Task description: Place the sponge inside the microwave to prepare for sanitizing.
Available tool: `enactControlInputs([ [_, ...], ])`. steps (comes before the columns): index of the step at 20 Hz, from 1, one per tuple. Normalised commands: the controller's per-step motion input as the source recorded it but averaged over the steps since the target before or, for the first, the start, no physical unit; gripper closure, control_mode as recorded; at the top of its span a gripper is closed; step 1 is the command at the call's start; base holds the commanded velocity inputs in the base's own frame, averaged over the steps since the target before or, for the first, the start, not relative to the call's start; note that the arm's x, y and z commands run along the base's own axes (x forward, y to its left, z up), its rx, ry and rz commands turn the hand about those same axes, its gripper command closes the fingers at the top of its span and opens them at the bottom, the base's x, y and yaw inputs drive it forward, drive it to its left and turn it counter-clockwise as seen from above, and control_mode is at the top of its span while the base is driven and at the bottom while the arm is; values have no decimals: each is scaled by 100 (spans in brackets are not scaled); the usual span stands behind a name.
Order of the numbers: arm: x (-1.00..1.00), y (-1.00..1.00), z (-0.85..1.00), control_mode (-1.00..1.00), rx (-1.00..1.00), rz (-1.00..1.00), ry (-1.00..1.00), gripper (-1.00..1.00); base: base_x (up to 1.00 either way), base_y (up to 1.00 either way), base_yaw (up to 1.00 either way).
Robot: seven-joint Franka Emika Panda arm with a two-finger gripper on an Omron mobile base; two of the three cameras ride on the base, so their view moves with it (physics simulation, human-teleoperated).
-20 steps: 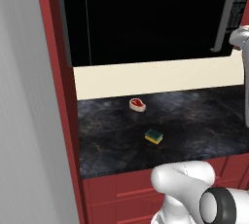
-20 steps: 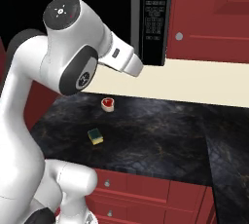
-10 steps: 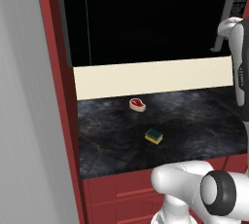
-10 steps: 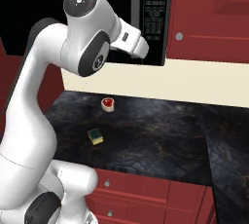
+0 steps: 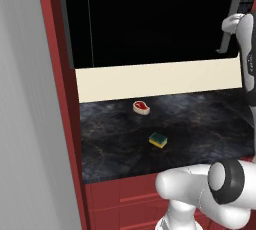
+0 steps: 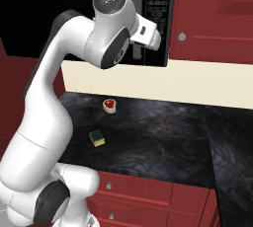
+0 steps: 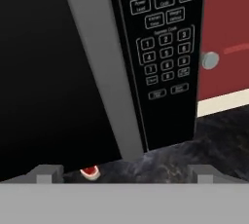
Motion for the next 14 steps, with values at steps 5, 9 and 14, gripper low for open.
enactControlInputs([
  [5,27,0,0,-100,-3,2,0,-100,0,0,0],
  [9,28,0,0,-100,0,3,0,-100,0,0,0],
  [14,28,0,0,-100,0,4,0,-100,0,0,0],
])
